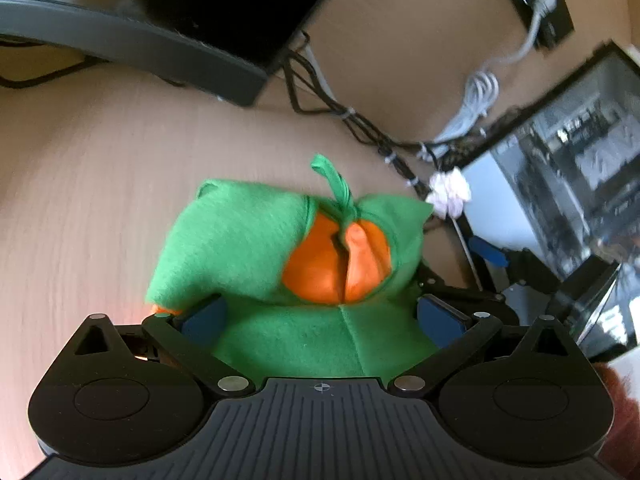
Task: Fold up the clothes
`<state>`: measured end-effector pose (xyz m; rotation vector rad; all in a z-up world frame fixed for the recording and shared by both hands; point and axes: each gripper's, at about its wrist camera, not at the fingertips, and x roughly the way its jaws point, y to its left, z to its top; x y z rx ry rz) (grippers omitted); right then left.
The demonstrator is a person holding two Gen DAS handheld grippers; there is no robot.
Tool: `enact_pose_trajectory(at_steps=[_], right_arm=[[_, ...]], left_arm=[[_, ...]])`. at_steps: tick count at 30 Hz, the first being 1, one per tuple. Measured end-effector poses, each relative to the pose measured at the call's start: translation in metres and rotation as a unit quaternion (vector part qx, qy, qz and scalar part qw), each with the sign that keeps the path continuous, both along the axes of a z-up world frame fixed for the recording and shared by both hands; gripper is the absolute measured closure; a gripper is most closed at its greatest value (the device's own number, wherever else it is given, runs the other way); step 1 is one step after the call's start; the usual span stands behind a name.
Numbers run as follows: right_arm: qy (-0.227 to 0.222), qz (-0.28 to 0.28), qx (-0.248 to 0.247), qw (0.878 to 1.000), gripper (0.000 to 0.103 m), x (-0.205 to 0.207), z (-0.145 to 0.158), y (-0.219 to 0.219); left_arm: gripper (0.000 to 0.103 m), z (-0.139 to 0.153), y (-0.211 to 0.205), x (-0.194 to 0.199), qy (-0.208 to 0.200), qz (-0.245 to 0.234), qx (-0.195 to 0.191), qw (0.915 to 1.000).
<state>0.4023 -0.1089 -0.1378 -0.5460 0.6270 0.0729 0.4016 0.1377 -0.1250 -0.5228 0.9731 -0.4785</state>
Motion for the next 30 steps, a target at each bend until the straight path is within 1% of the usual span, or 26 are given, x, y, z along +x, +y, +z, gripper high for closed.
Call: enact_pose_trajectory(at_steps=[1,3,5,7,8,9,11,12,13,15,17,18,20,22,23,25,26,28,29,30], right_arm=[[-0.008,0.0,0.009,1.0,0.015,-0.003,0.009,-0.002],[-0.028,0.004,0.034,0.999,0.016,-0.013,0.028,-0.008],[-0.025,0.013,0.051,0.998,0.018,-0.01,0.036,-0.007],[-0.018,0.023,0.067,0.997,0.026,-0.004,0.039,-0.004],[-0.014,0.028,0.074,0.997,0.027,-0.001,0.041,-0.003],[-0.007,0.031,0.073,0.997,0.029,0.004,0.037,0.0],[0.015,0.029,0.059,0.998,0.03,0.017,0.019,0.007],[0.026,0.027,0.052,0.998,0.03,0.022,0.01,0.007],[0.028,0.027,0.052,0.998,0.03,0.024,0.007,0.007],[0.024,0.029,0.055,0.998,0.03,0.022,0.008,0.005],[0.017,0.055,0.064,0.996,0.035,0.013,0.02,0.007],[0.014,0.07,0.069,0.995,0.036,0.008,0.028,0.008],[0.011,0.107,0.078,0.991,0.037,-0.003,0.042,0.013],[0.021,0.146,0.076,0.986,0.044,-0.008,0.046,0.026],[0.031,0.161,0.076,0.983,0.045,-0.007,0.044,0.033],[0.059,0.189,0.077,0.977,0.045,-0.003,0.035,0.047],[0.075,0.193,0.087,0.974,0.045,0.002,0.031,0.05],[0.11,0.188,0.12,0.968,0.045,0.014,0.024,0.051],[0.12,0.18,0.142,0.966,0.044,0.019,0.024,0.046],[0.125,0.169,0.166,0.964,0.04,0.024,0.027,0.038]], left_arm=[[0.0,0.004,0.002,0.0,-0.007,0.002,-0.004,1.0],[0.0,0.019,0.003,-0.006,-0.044,-0.006,-0.007,0.999],[0.0,0.03,-0.002,-0.007,-0.083,-0.015,0.0,0.9964],[0.0,0.031,-0.011,-0.001,-0.102,-0.019,0.003,0.9946],[0.0,0.027,-0.016,0.005,-0.099,-0.019,0.008,0.9948],[0.0,0.02,-0.021,0.011,-0.092,-0.019,0.015,0.9954],[0.0,0.005,-0.028,0.024,-0.074,-0.017,0.031,0.9966],[0.0,0.001,-0.029,0.027,-0.069,-0.015,0.037,0.9968],[0.0,0.001,-0.028,0.025,-0.071,-0.011,0.04,0.9966],[0.0,0.002,-0.025,0.023,-0.073,-0.003,0.046,0.9962],[0.0,0.003,-0.023,0.02,-0.076,0.005,0.053,0.9957],[0.0,0.006,-0.021,0.015,-0.08,0.011,0.067,0.9945],[0.0,0.018,-0.018,-0.001,-0.094,0.03,0.122,0.9876],[0.0,0.024,-0.015,-0.011,-0.098,0.051,0.168,0.9796],[0.0,0.025,-0.013,-0.014,-0.094,0.057,0.179,0.9778],[0.0,0.026,-0.008,-0.019,-0.081,0.062,0.174,0.9795],[0.0,0.026,-0.004,-0.021,-0.072,0.064,0.165,0.9815],[0.0,0.027,0.005,-0.029,-0.057,0.073,0.15,0.9843],[0.0,0.028,0.01,-0.034,-0.052,0.075,0.144,0.9854],[0.0,0.029,0.015,-0.038,-0.05,0.073,0.137,0.9867]])
